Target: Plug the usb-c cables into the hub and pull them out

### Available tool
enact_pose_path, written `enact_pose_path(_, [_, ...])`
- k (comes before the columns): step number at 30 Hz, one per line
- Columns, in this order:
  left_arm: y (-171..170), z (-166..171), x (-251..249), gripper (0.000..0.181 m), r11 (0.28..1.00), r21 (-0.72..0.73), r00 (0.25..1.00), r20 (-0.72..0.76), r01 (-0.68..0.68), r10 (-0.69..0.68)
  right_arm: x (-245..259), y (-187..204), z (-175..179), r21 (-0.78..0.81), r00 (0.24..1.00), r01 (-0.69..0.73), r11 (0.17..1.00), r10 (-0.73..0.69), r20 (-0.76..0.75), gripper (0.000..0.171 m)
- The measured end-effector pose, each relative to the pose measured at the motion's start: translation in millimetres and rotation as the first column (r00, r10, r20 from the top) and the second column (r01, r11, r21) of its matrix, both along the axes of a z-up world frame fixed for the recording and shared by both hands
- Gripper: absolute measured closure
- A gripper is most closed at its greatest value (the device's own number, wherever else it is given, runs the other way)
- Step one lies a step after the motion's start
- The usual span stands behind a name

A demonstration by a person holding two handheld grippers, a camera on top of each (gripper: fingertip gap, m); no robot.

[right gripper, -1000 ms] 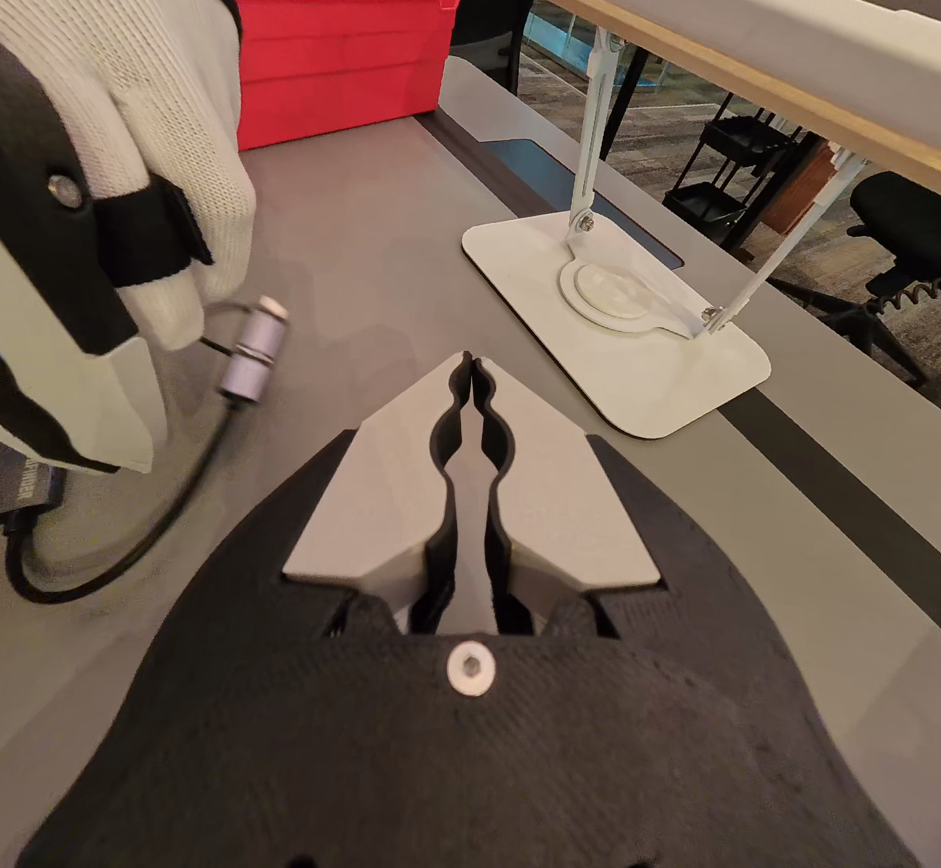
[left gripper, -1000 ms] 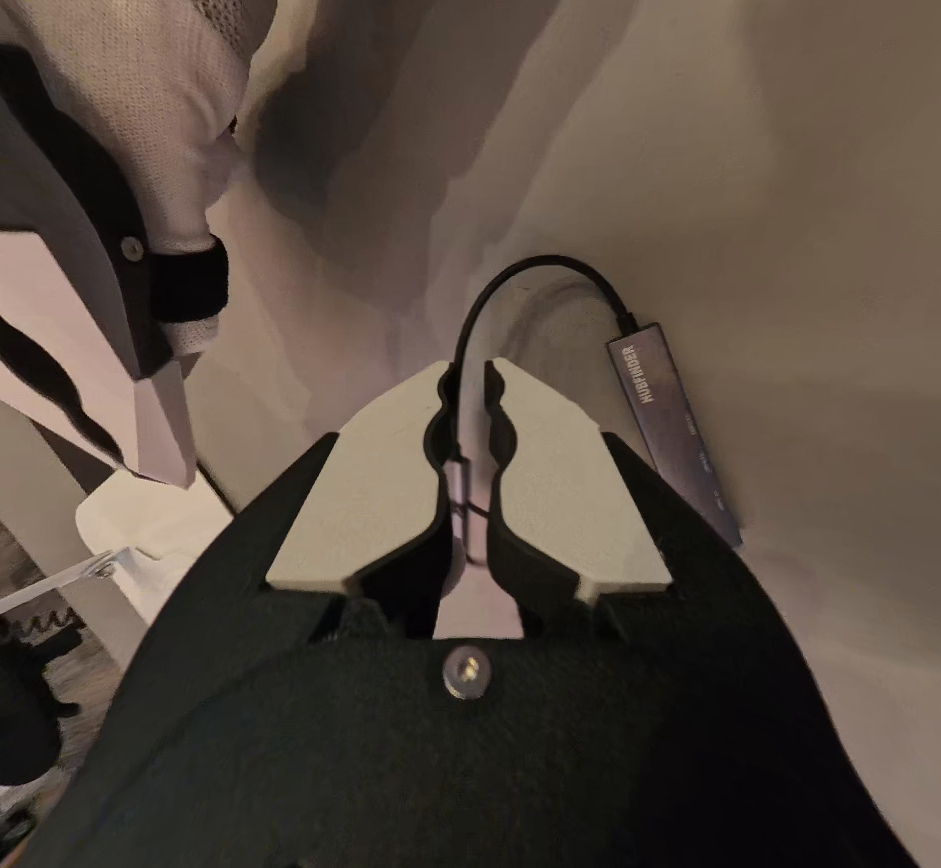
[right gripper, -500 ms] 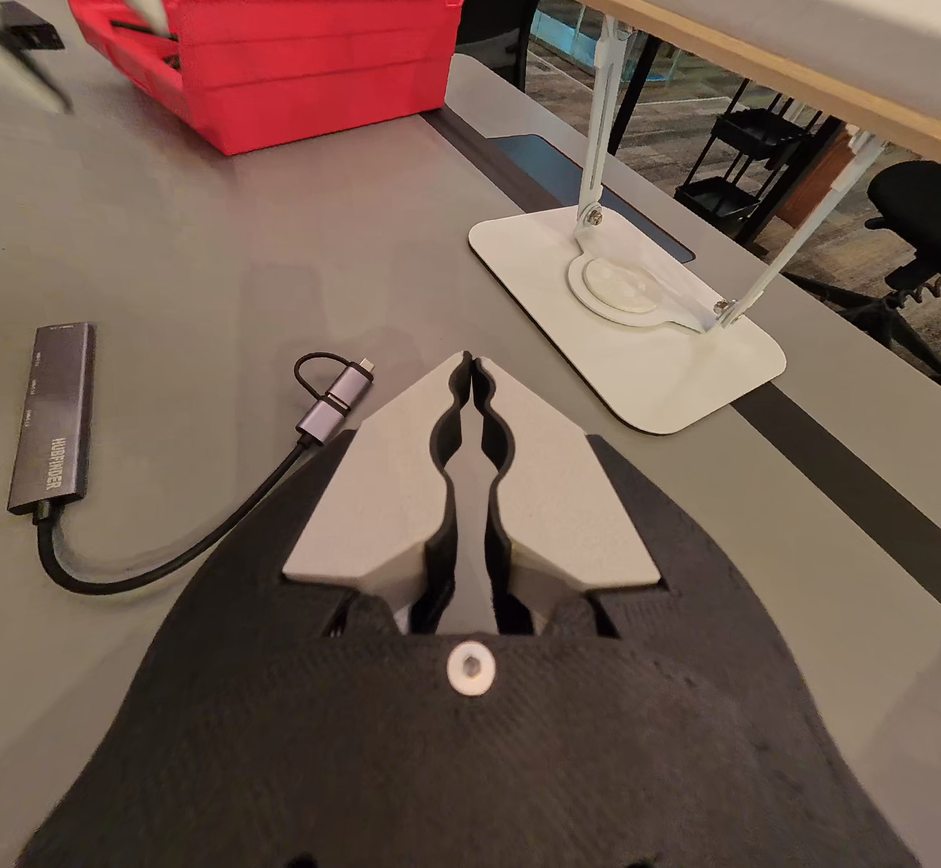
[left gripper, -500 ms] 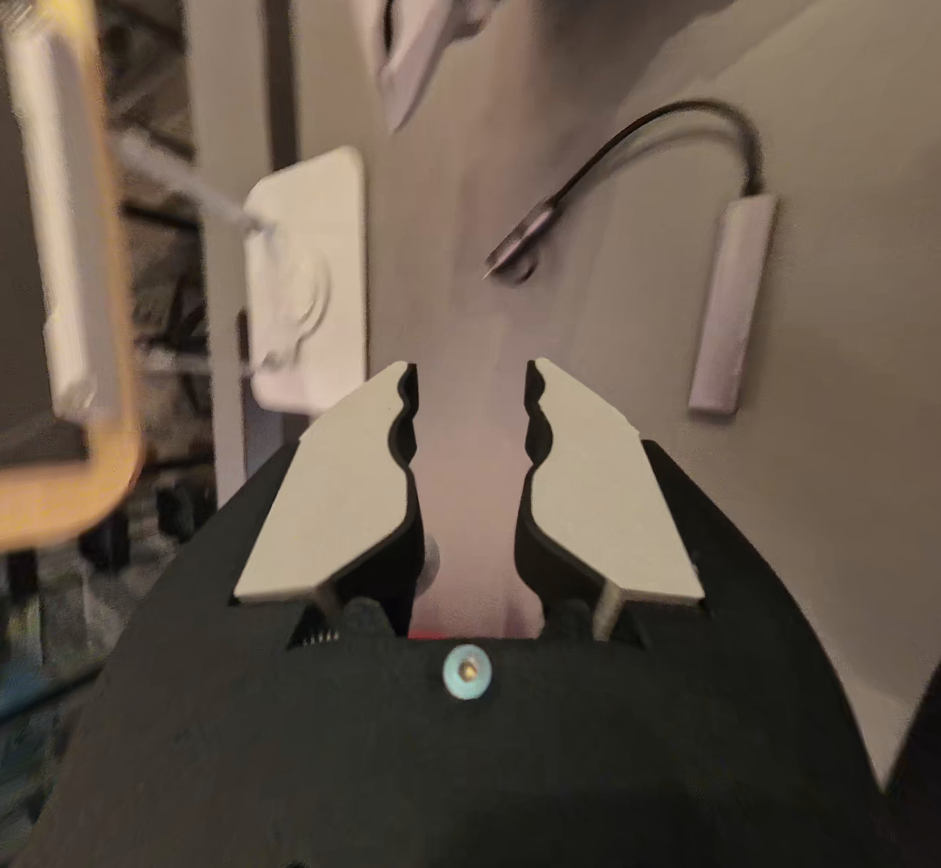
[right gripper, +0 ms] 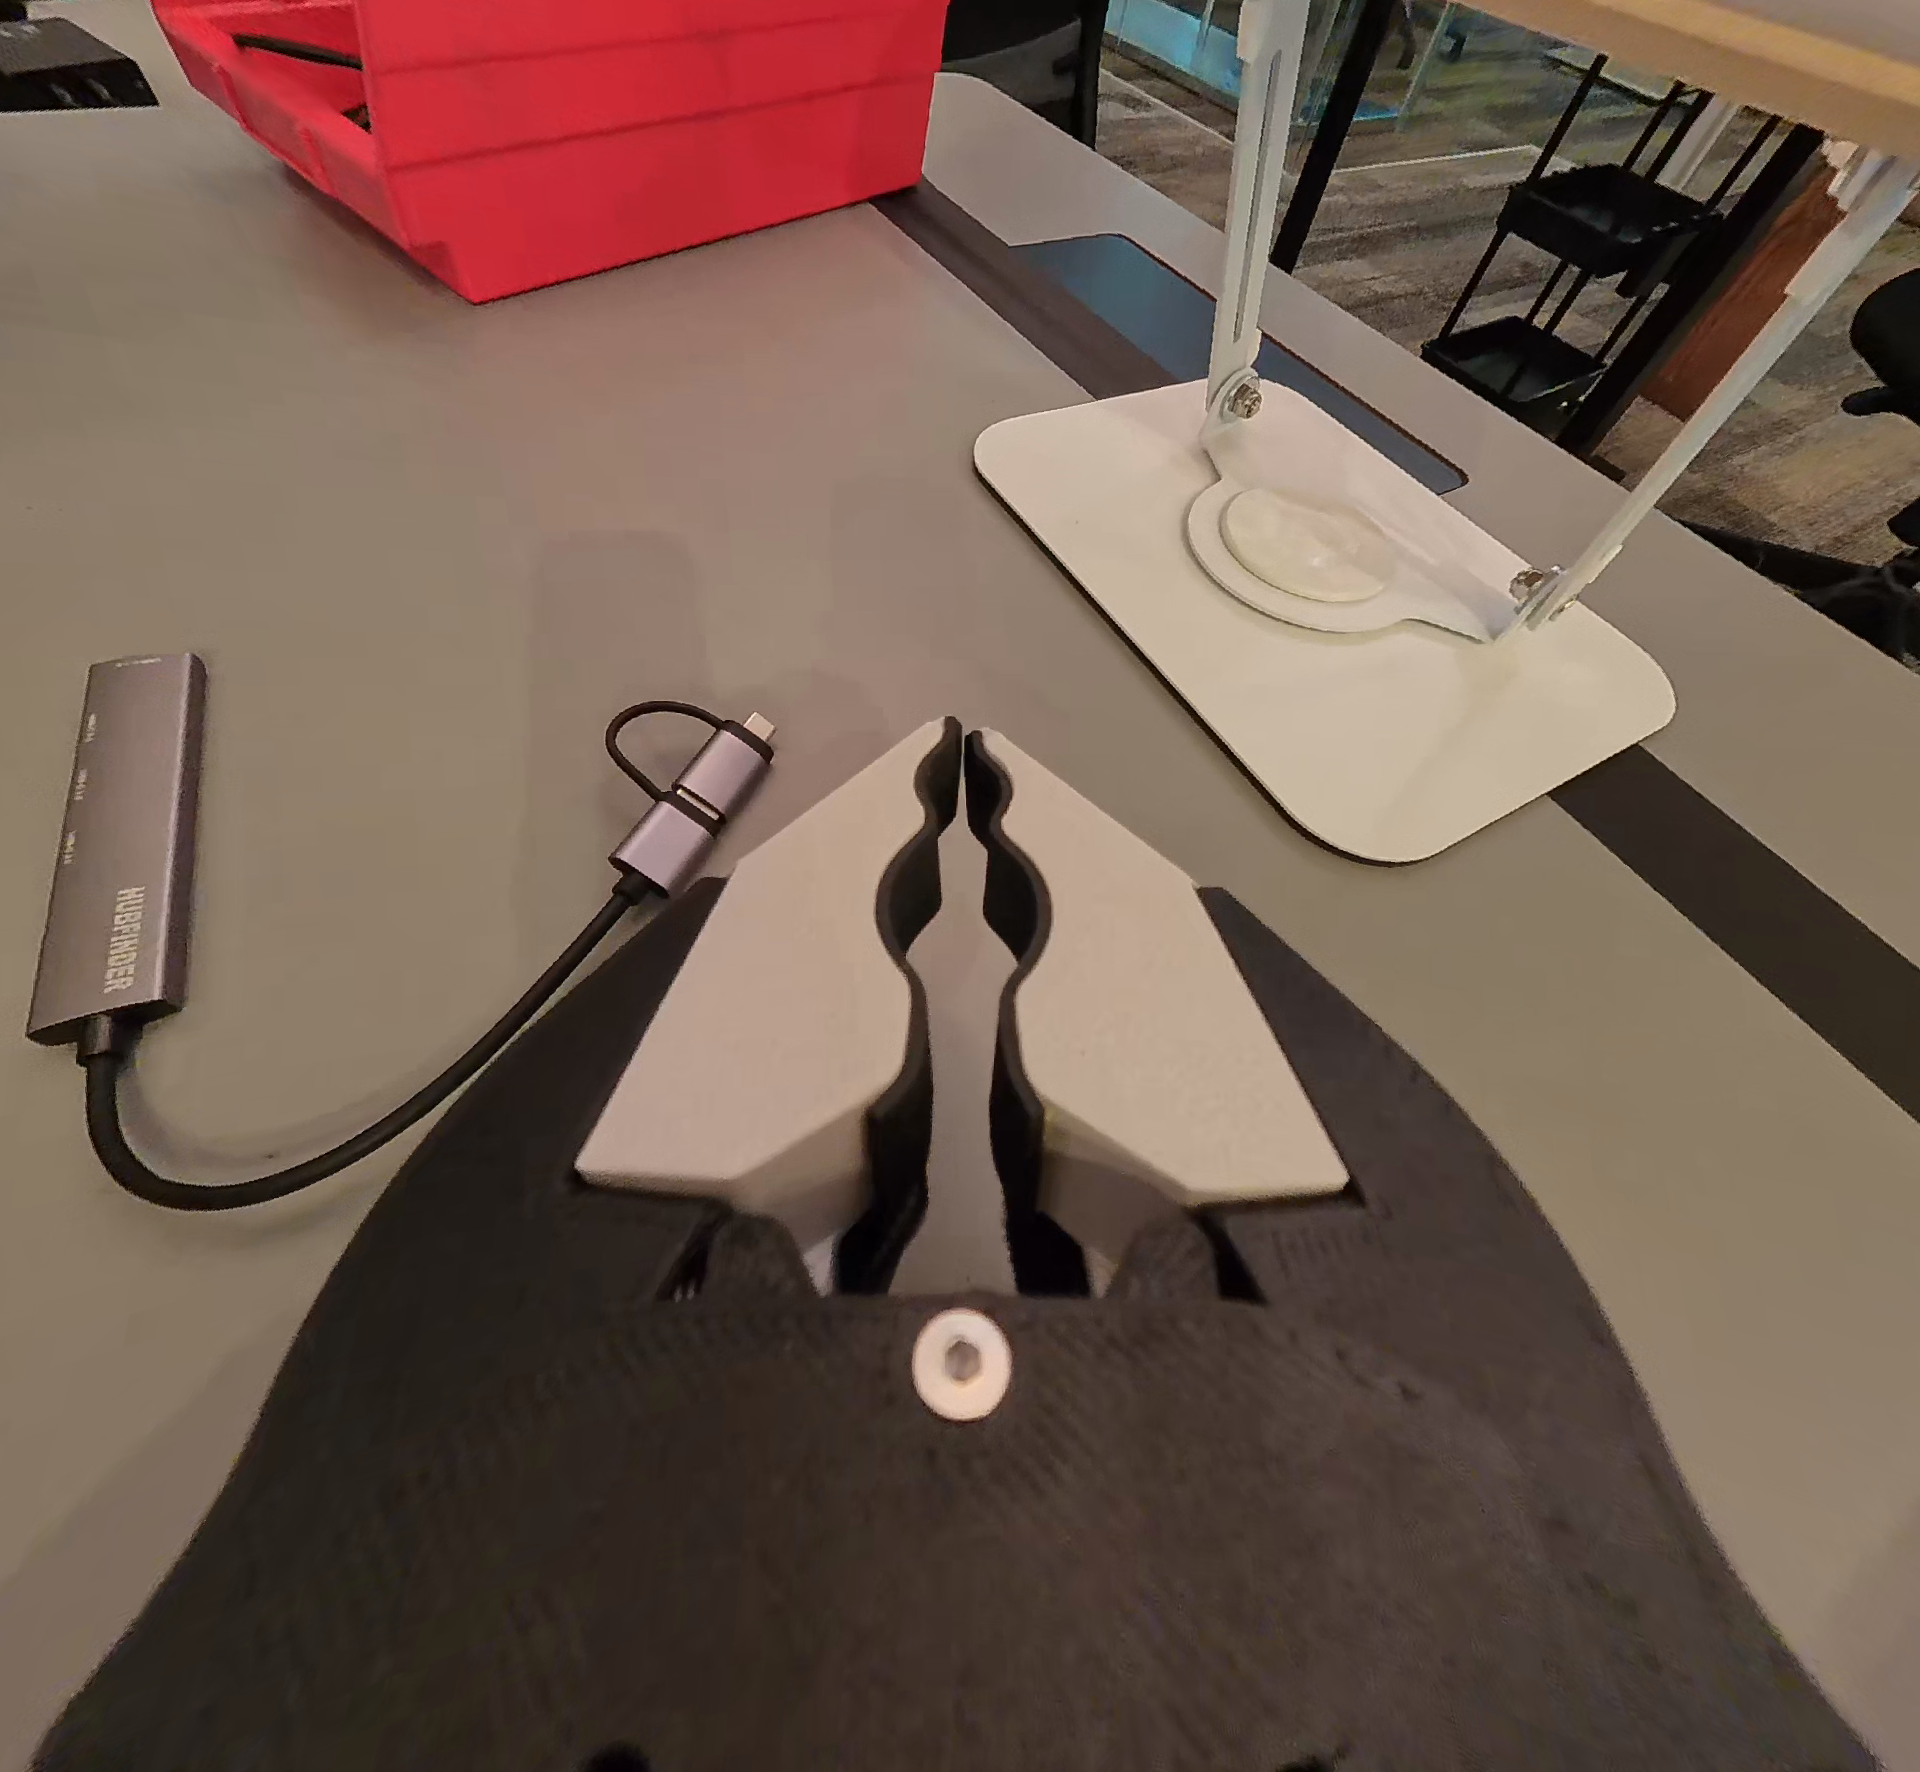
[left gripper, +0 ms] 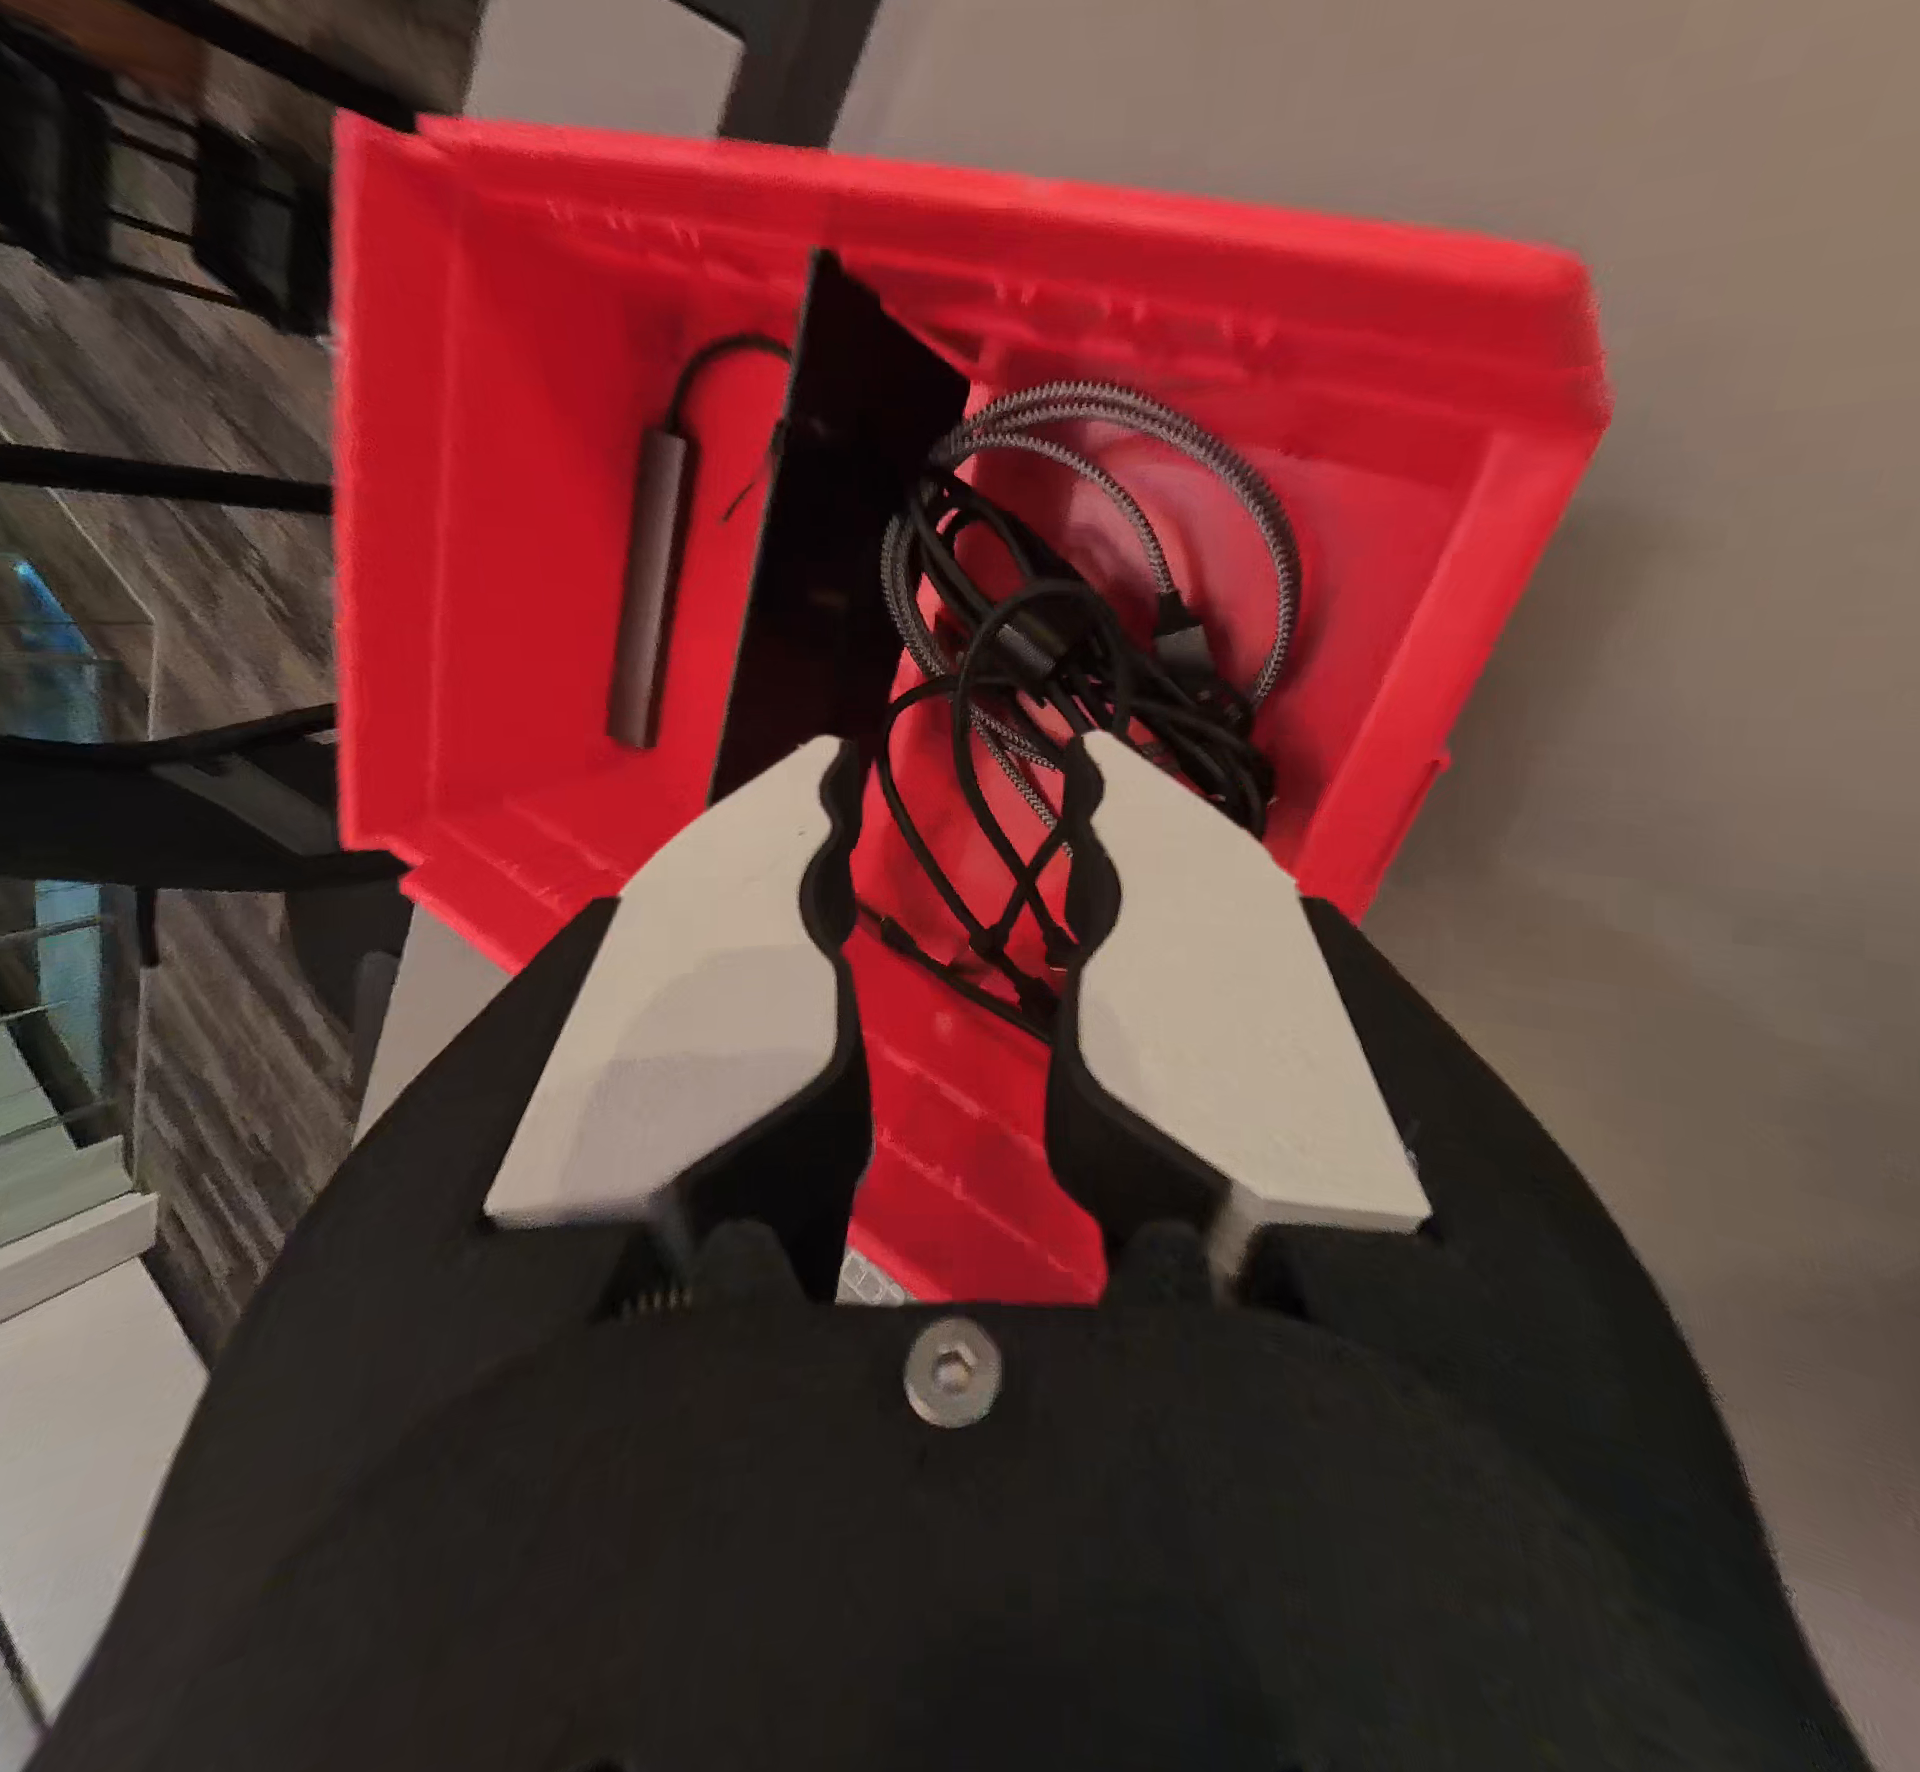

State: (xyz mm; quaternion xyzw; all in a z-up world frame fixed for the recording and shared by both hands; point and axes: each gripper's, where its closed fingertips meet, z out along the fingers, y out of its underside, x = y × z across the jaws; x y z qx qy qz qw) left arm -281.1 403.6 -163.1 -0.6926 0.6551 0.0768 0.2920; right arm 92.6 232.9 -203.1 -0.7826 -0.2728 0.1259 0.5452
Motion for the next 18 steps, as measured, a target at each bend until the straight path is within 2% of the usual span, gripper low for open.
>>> enact_pose_path(1, [2.8, -10.7, 0.1, 0.144, 1.000, -0.020, 1.000, -0.026, 0.004, -0.005, 0.0, 0.1, -0.2, 0.000, 1.000, -0.001, 1.000, 0.001, -0.002, 0.171])
enact_pose_path(4, [17.9, -35.8, -0.1, 0.151, 1.000, -0.026, 0.997, -0.080, 0.000, -0.002, 0.2, 0.2, -0.4, -0.002, 1.000, -0.002, 1.000, 0.002, -0.004, 0.171])
enact_pose_path(6, [29.6, -43.3, -0.1, 0.171, 1.000, 0.017, 0.996, -0.088, -0.002, 0.004, 0.5, 0.1, 0.1, -0.001, 1.000, -0.003, 1.000, 0.003, -0.005, 0.171])
enact_pose_path(8, [31.1, -42.6, -1.1, 0.177, 1.000, 0.023, 0.997, -0.072, -0.007, 0.009, 1.2, -0.1, 1.2, 0.002, 1.000, -0.002, 1.000, 0.002, -0.010, 0.171])
enact_pose_path(12, [32.1, -9.0, -4.5, 0.177, 0.994, 0.108, 0.999, 0.032, -0.033, 0.029, 0.3, 0.1, 2.6, 0.003, 1.000, -0.009, 1.000, 0.009, -0.022, 0.171])
enact_pose_path(18, [39.4, 65.9, -21.4, 0.177, 0.955, 0.258, 0.965, 0.251, -0.144, 0.078, -4.6, -0.4, 0.8, -0.002, 1.000, -0.024, 1.000, 0.024, -0.013, 0.171])
